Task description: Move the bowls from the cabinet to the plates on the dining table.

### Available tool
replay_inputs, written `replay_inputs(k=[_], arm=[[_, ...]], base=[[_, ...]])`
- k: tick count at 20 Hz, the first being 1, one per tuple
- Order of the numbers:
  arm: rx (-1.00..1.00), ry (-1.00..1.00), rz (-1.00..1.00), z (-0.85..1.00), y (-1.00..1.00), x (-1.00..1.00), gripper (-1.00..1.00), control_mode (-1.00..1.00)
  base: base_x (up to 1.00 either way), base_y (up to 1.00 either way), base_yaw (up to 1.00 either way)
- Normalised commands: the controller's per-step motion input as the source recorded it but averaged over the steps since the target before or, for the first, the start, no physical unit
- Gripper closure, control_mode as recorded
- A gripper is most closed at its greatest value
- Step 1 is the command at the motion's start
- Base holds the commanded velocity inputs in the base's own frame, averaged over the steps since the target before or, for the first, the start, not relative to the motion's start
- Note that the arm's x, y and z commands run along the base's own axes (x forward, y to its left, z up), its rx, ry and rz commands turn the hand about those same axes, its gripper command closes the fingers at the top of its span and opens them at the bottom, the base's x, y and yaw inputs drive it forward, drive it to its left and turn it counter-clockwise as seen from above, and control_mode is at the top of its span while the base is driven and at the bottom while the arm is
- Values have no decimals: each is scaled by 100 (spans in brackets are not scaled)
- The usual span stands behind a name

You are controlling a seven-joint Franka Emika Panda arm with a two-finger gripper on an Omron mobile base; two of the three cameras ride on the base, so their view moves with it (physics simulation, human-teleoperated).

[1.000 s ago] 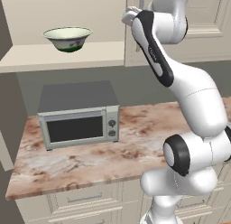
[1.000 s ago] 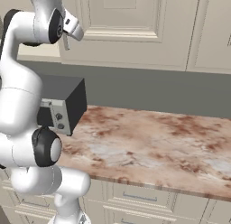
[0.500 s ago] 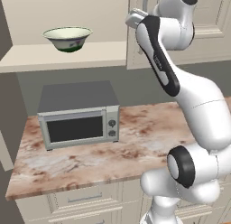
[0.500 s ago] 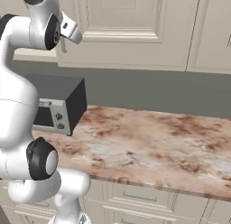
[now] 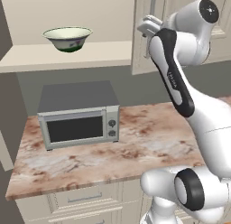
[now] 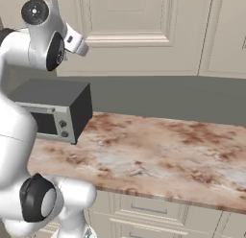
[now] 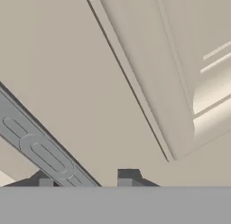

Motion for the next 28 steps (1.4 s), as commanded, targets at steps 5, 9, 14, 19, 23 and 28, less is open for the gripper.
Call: replay_inputs(k=[5, 9, 14, 19, 23, 28], arm=[[5, -6, 0, 0, -75, -53, 100, -100], [3, -4, 0, 0, -73, -54, 100, -100], [2, -3, 0, 0, -70, -54, 100, -100], [3, -5, 0, 0, -75, -55, 100, -100], [3, -6, 0, 0, -76, -56, 100, -100], [3, -5, 0, 0, -74, -59, 100, -100]], base=[[0, 0, 0], [0, 0, 0], [0, 0, 0], [0, 0, 0], [0, 0, 0], [0, 0, 0]])
